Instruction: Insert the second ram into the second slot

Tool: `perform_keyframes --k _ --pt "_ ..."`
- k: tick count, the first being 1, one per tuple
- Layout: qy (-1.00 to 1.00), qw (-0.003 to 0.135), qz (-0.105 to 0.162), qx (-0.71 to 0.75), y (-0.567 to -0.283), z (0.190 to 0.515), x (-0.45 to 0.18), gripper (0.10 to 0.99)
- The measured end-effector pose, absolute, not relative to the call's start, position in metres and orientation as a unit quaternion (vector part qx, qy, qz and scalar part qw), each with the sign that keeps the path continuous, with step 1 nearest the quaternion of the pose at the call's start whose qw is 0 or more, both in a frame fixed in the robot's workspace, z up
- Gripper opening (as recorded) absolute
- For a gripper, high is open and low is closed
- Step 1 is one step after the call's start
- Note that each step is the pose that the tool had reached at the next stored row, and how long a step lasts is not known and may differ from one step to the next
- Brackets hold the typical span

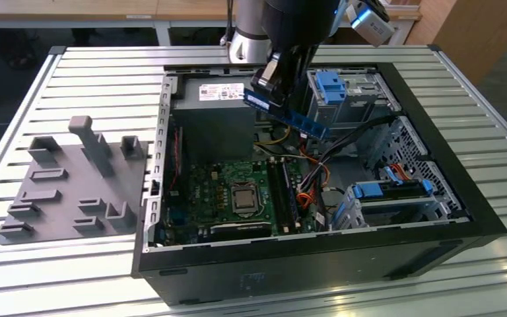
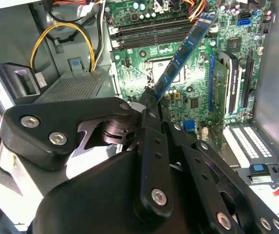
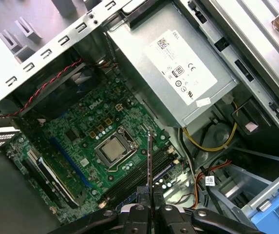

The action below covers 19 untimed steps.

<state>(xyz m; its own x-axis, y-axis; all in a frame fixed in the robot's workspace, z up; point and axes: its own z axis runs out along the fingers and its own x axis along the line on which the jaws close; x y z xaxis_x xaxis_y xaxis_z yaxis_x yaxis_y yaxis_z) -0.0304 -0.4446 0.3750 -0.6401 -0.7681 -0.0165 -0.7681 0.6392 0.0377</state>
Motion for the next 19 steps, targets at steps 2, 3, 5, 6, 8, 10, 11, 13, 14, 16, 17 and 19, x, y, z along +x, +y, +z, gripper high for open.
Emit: perform_keyframes --k 2,3,5,6,8,10,11,13,14,16,17,19 --pt "-0.907 0.0 -0.021 0.421 -0.4446 0.375 -0.0304 0.137" --pt "-0.907 0.0 -0.021 0.42 -0.4446 0.375 -0.0304 0.137" --pt "-0.909 0.0 -0.021 0.417 -0.4446 0.375 -0.0304 0.137" --pt "-0.909 0.0 -0.021 0.416 -0.4446 0.375 -0.0304 0.137" --pt "-0.91 0.0 -0.021 0.413 -0.4446 0.375 -0.0304 0.137" --pt "-0.912 0.0 -0.021 0.411 -0.4446 0.375 -0.0304 0.137" --pt "-0.912 0.0 -0.021 0.409 -0.4446 0.375 -0.0304 0.137" --pt "-0.913 0.0 -0.021 0.407 -0.4446 0.3749 -0.0304 0.137" --pt "-0.914 0.0 -0.021 0.405 -0.4446 0.3749 -0.0304 0.137" --pt "-0.915 0.0 -0.021 0.402 -0.4446 0.3749 -0.0304 0.137" --pt "-0.916 0.0 -0.021 0.401 -0.4446 0.3749 -0.0304 0.137" --pt "-0.917 0.0 -0.021 0.398 -0.4446 0.3749 -0.0304 0.137"
